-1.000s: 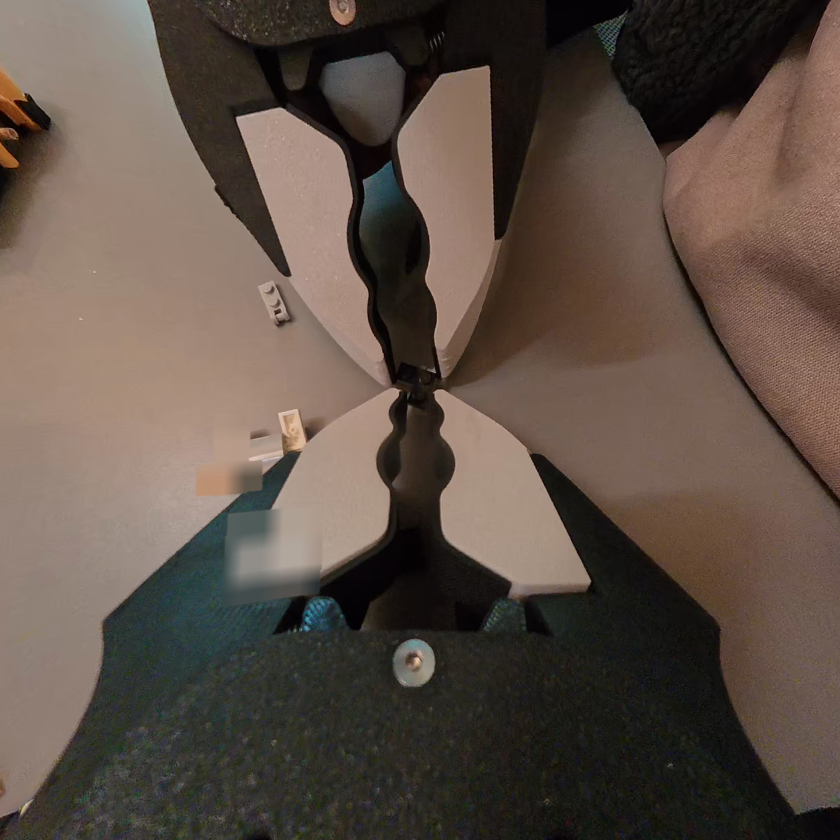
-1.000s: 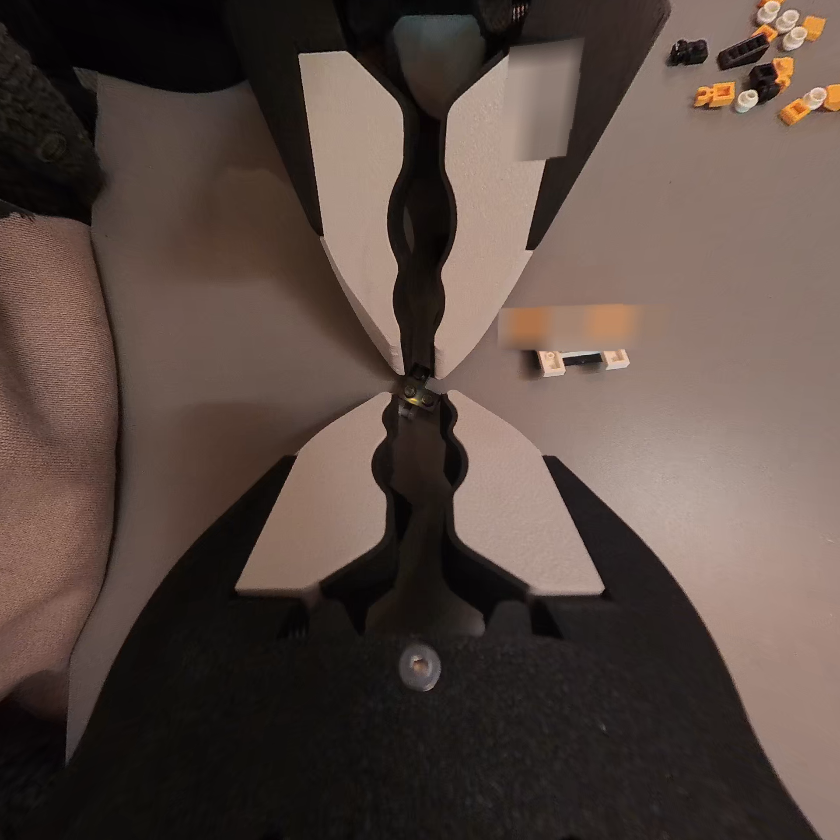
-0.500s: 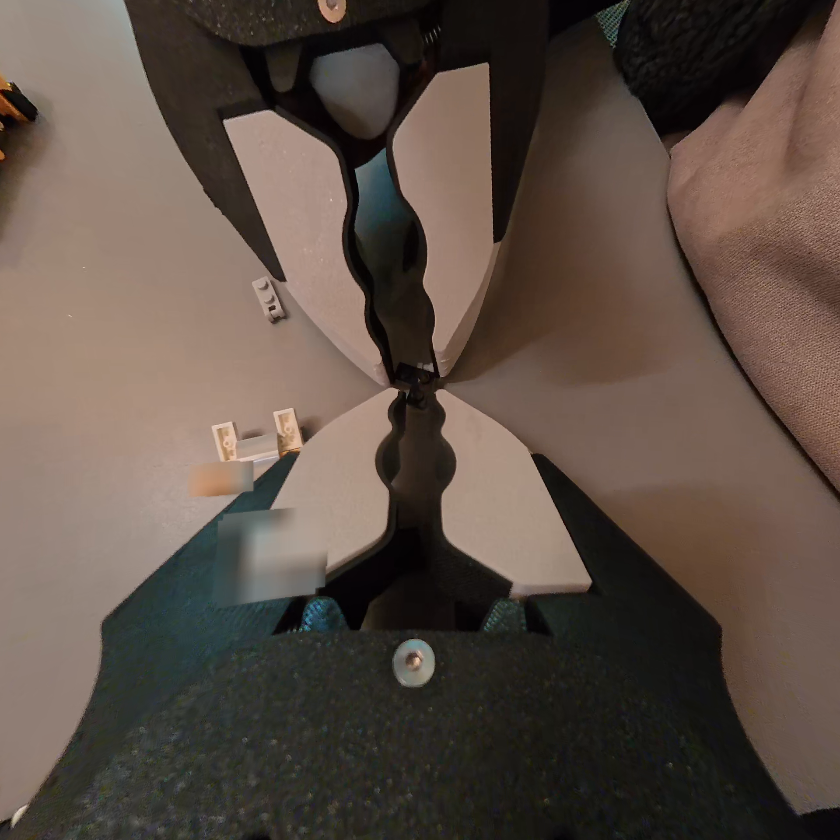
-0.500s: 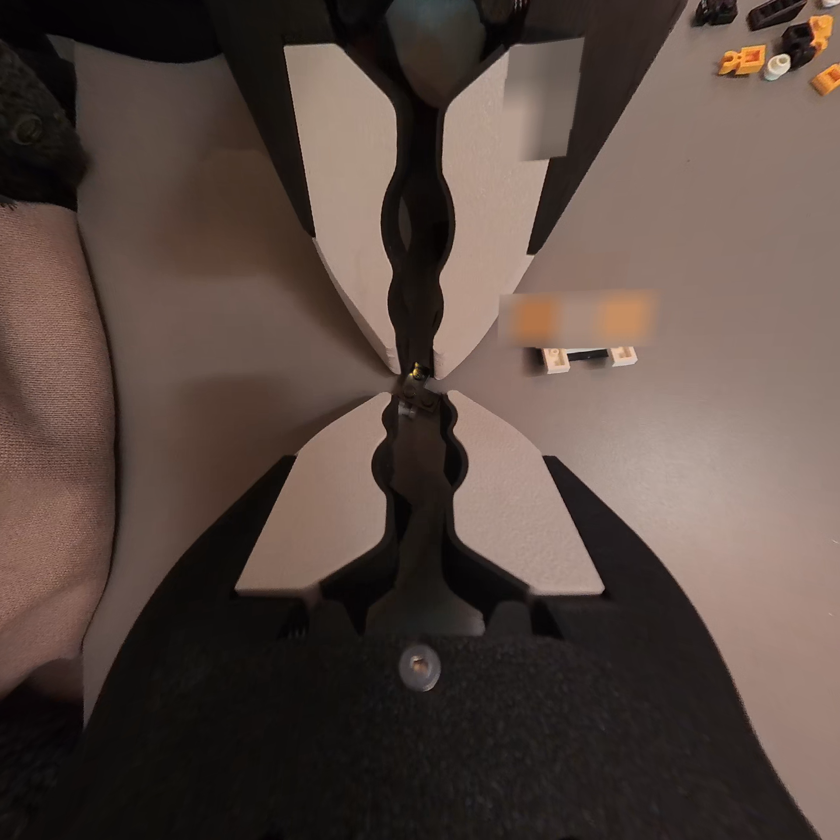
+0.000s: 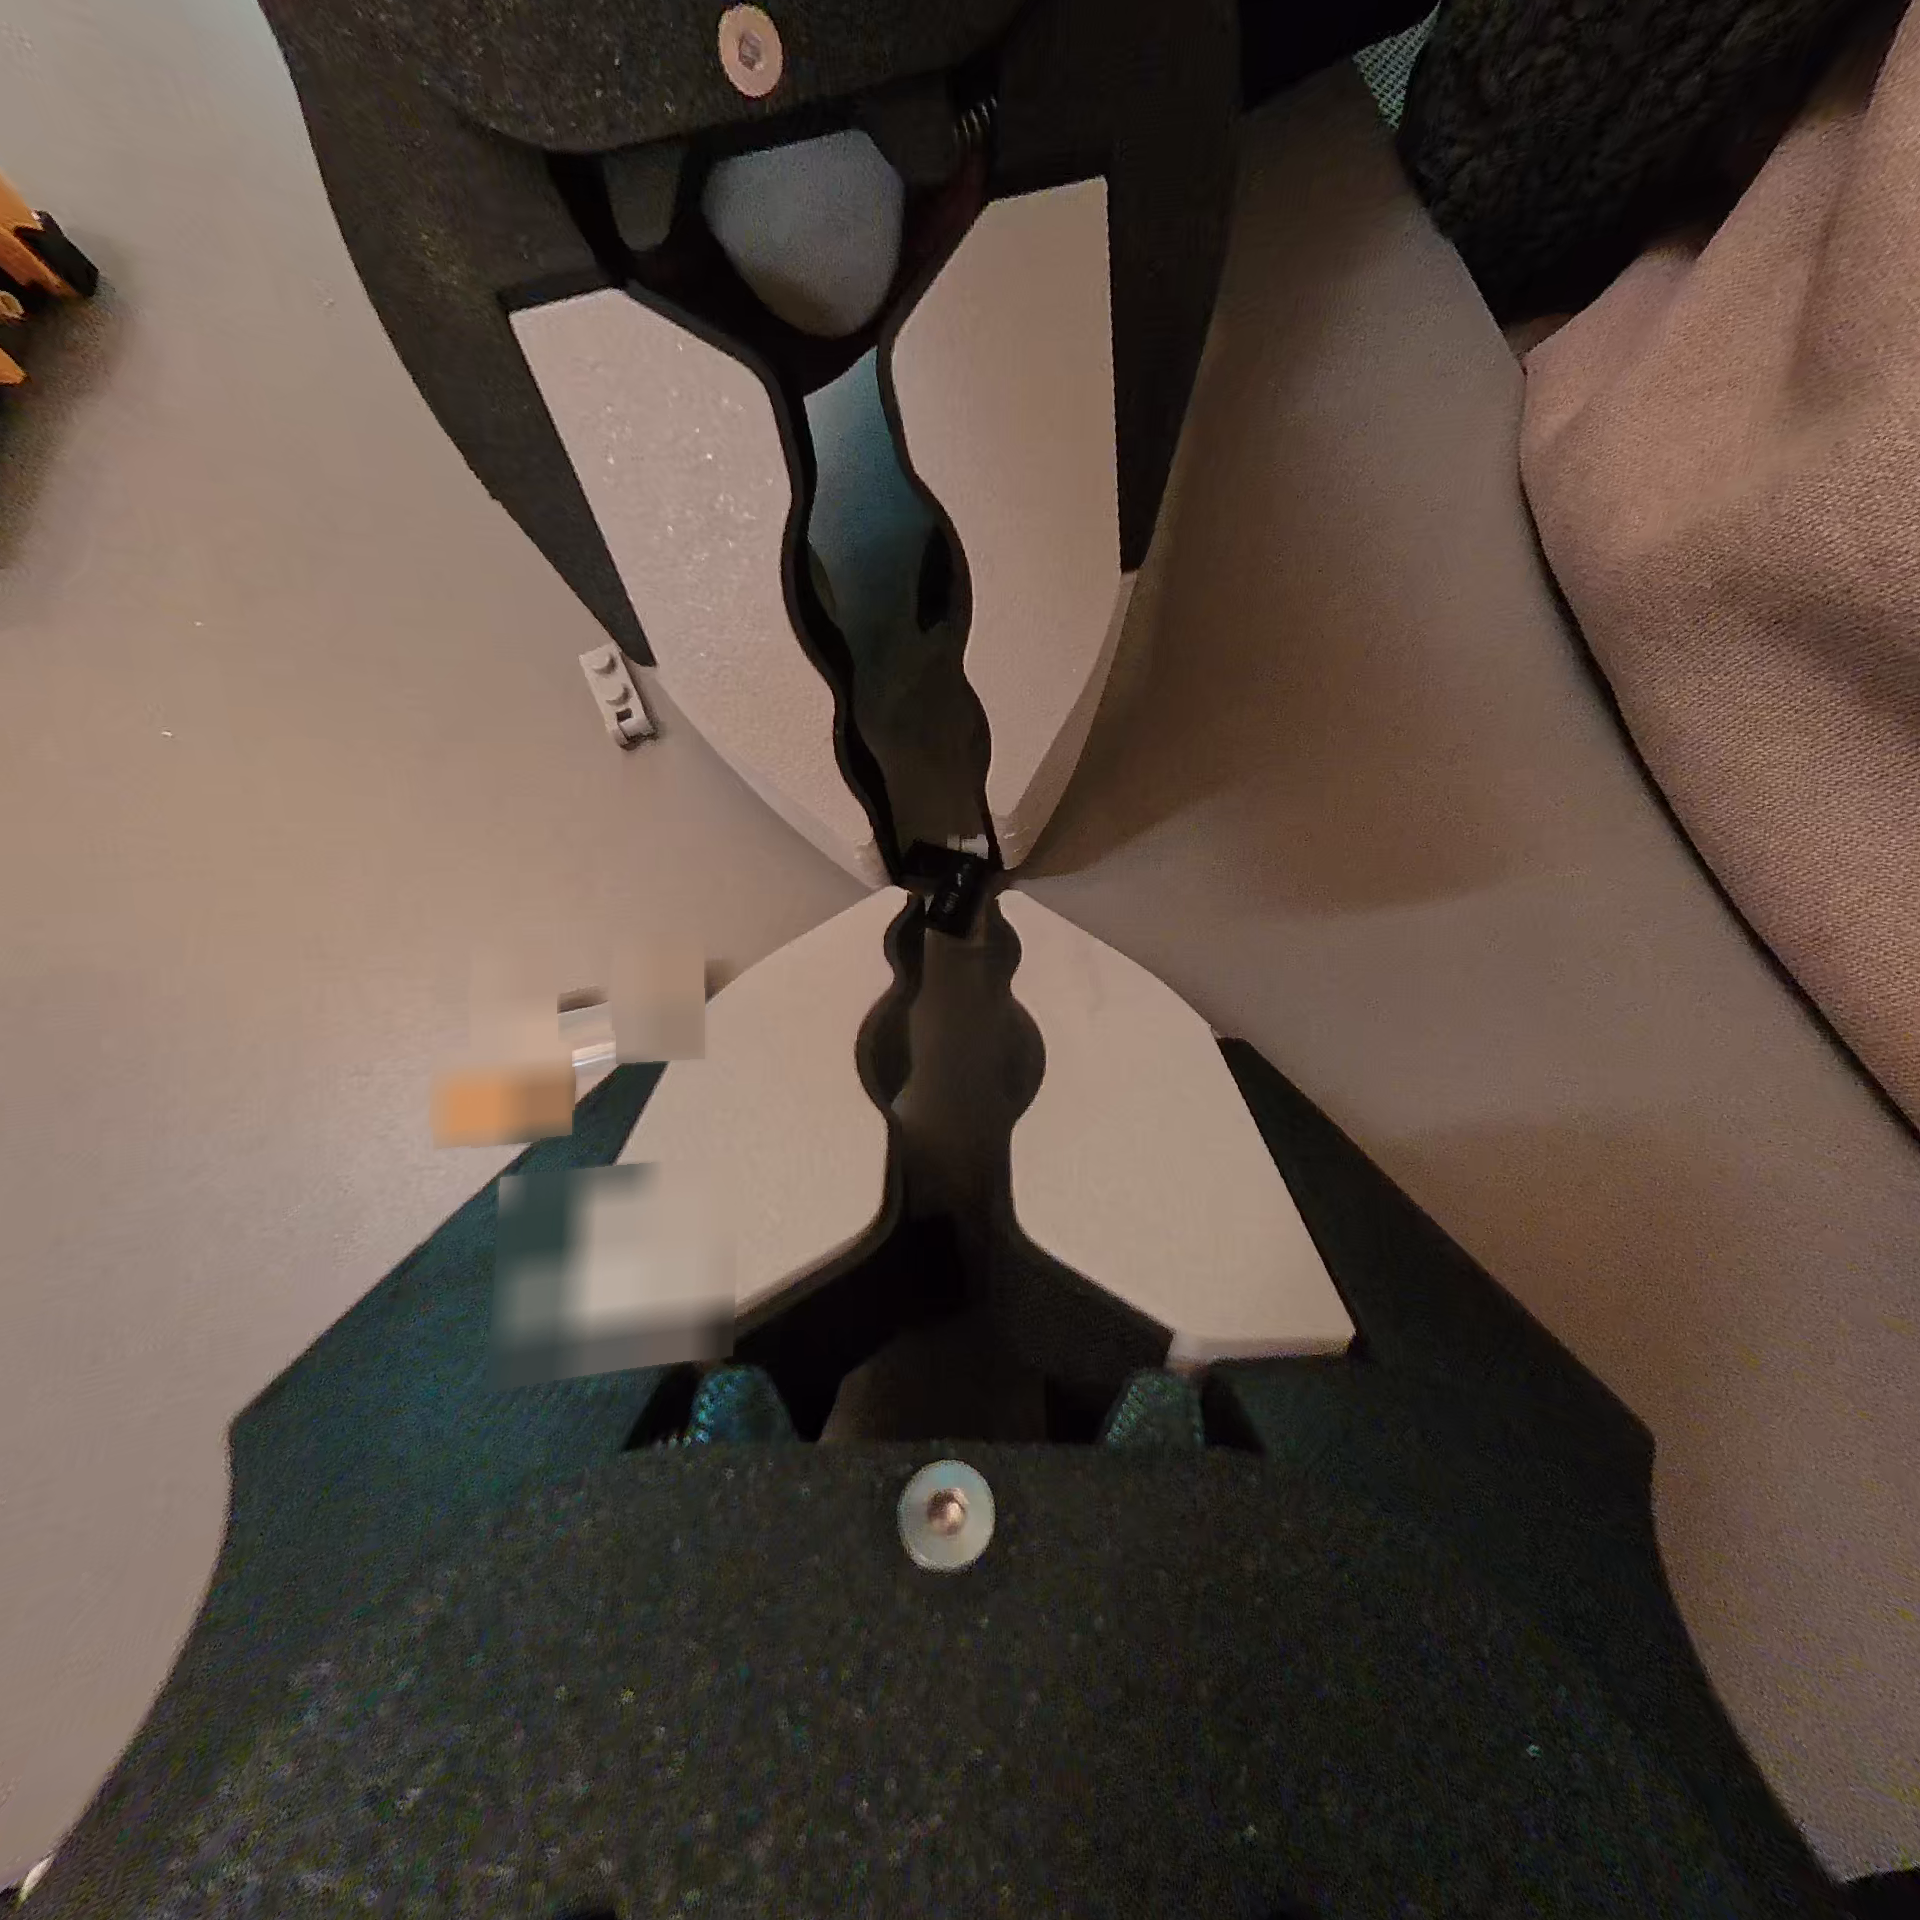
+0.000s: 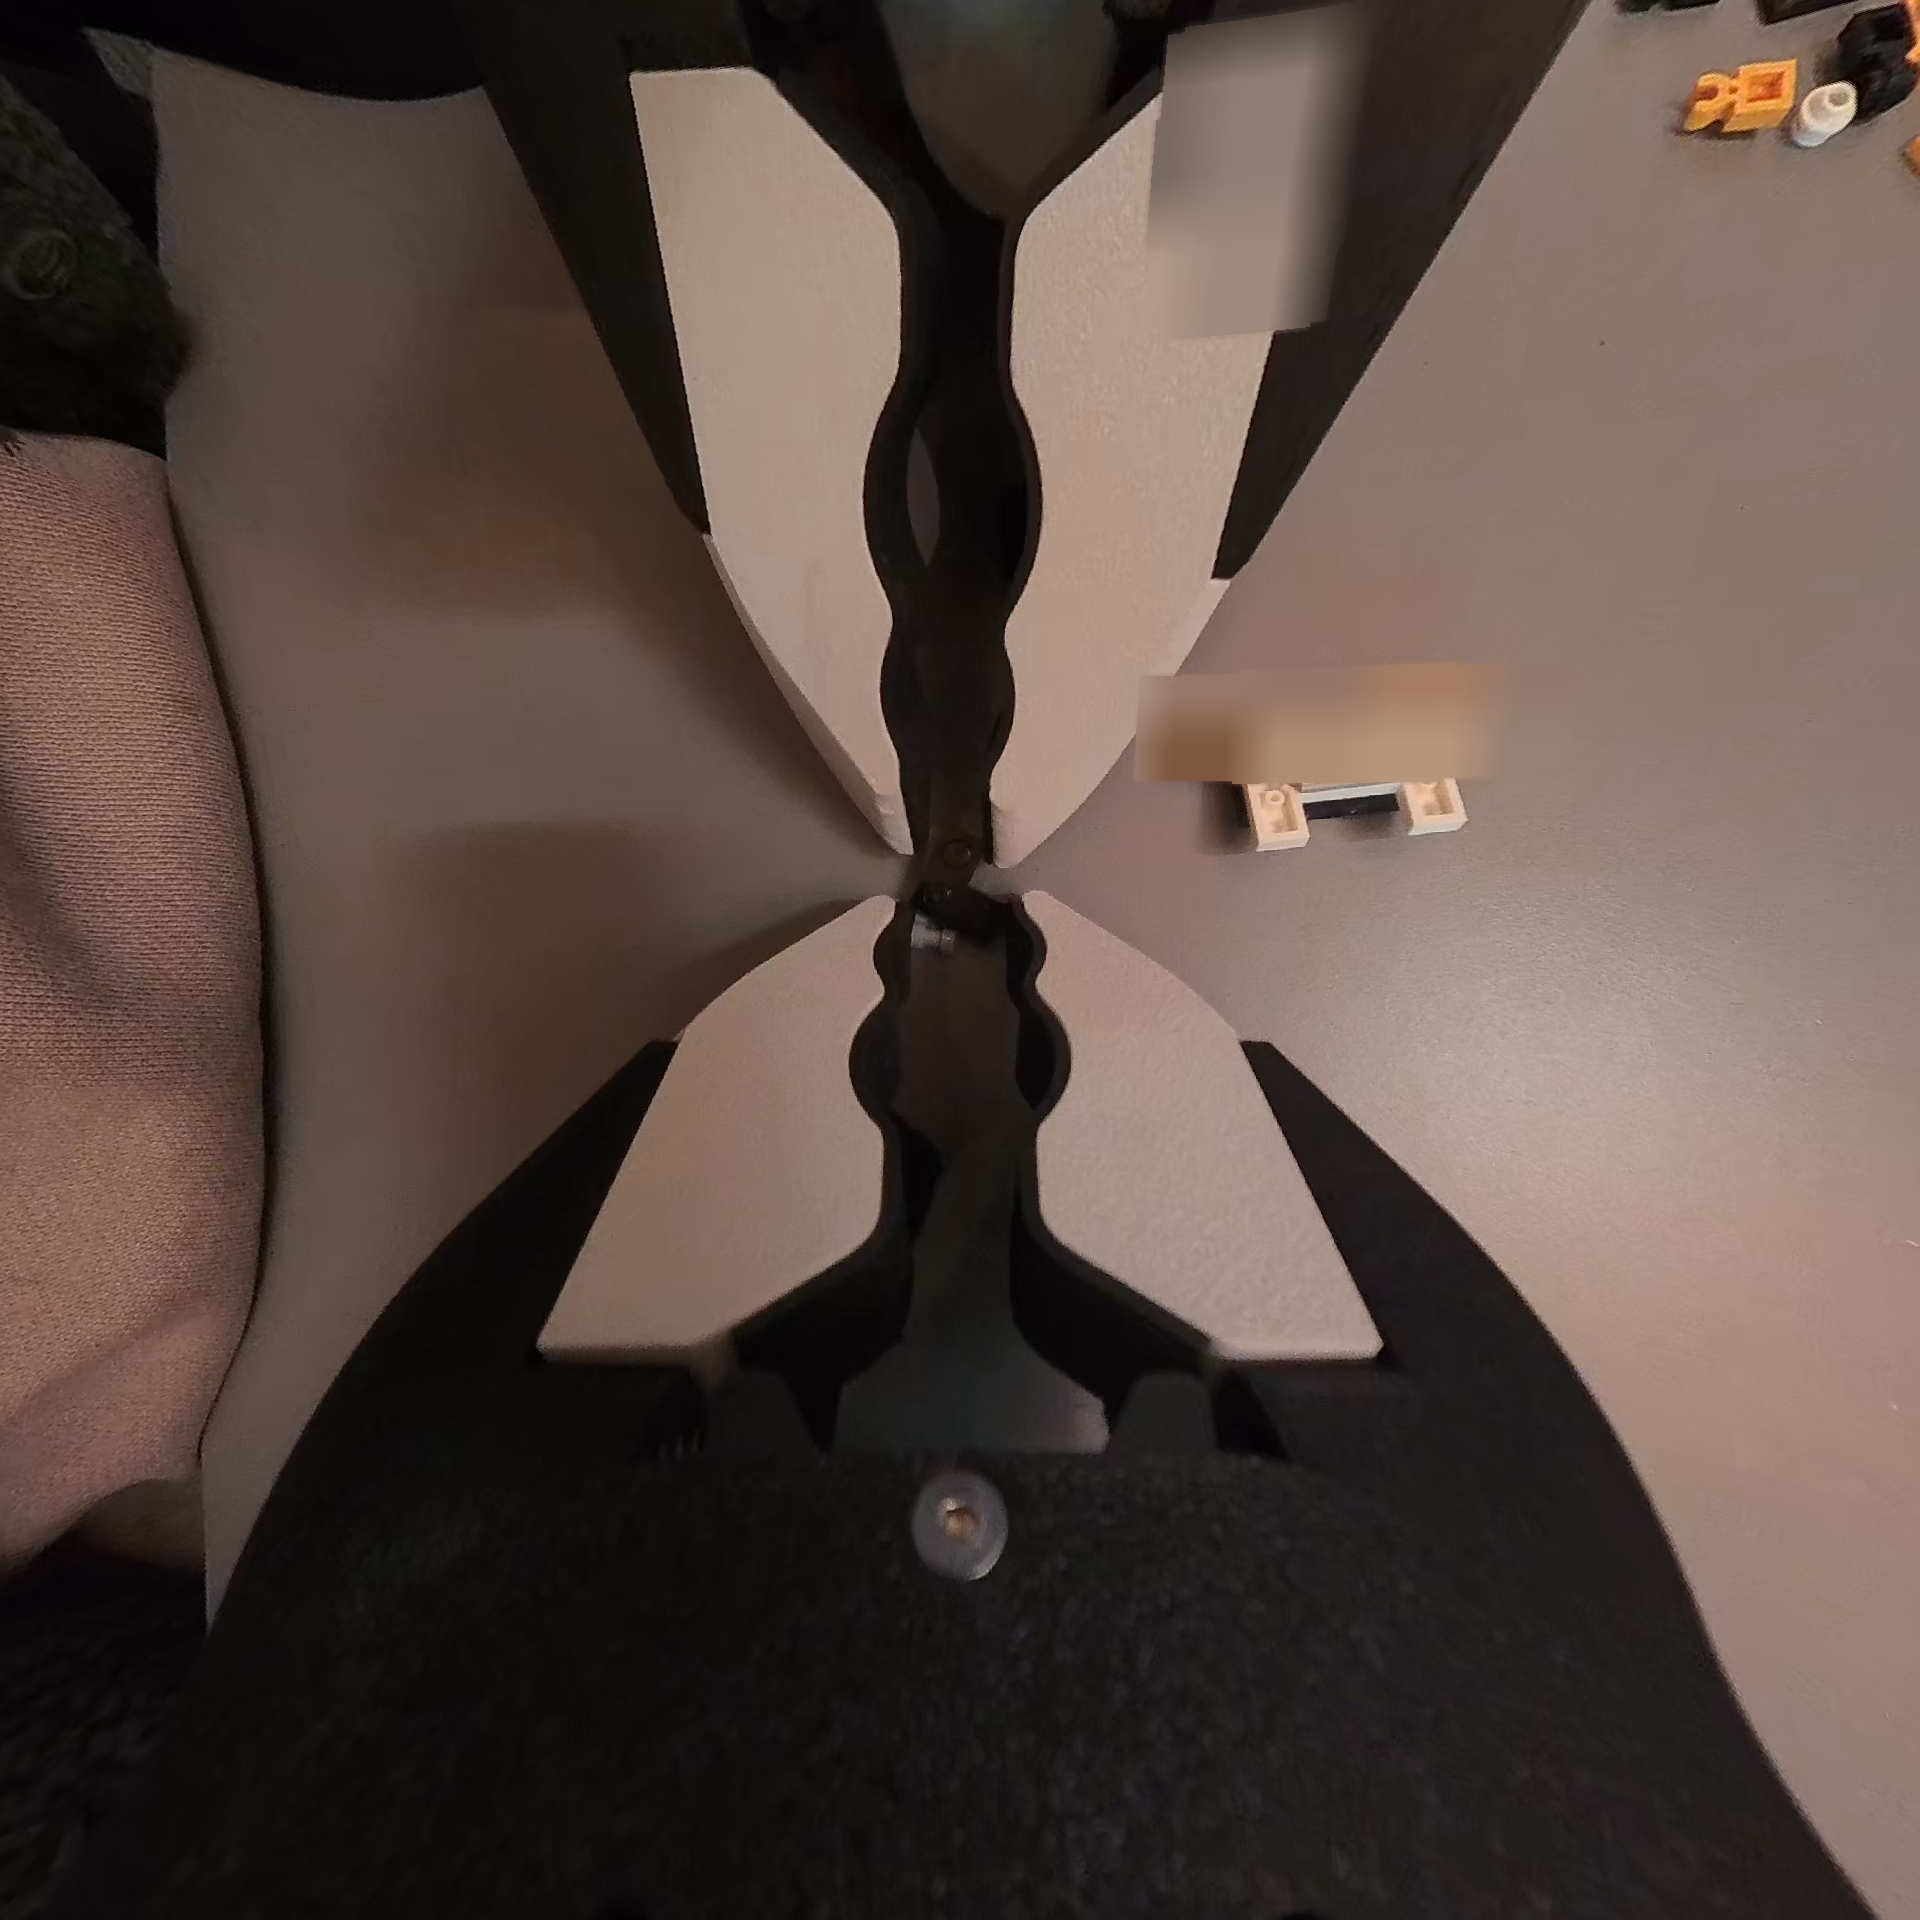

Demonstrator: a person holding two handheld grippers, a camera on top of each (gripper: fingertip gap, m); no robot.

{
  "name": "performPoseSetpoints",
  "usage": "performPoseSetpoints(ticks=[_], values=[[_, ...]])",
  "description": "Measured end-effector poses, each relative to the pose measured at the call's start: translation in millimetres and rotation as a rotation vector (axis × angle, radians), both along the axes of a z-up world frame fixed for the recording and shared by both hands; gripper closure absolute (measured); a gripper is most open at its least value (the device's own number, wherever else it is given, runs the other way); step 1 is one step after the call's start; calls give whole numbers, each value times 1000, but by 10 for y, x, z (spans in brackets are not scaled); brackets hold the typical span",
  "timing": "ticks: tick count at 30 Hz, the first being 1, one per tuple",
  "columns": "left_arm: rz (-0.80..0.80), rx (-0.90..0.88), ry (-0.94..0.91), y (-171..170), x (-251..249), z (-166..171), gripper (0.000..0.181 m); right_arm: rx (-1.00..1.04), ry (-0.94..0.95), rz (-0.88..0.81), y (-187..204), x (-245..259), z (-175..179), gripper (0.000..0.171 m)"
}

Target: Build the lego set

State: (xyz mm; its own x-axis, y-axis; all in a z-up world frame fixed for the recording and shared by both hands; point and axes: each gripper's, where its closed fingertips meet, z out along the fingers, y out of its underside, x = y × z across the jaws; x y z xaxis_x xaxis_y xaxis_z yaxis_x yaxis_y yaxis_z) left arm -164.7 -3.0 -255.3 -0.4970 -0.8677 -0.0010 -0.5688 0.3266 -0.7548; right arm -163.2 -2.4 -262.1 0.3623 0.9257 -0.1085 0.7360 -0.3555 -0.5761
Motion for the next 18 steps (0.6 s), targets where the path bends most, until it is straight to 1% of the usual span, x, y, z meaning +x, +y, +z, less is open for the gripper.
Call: performPoseSetpoints(ticks=[18], values=[[-3,-2,9,-8,-9,-13,173,4,-3,7,-10,-2,1,153]])
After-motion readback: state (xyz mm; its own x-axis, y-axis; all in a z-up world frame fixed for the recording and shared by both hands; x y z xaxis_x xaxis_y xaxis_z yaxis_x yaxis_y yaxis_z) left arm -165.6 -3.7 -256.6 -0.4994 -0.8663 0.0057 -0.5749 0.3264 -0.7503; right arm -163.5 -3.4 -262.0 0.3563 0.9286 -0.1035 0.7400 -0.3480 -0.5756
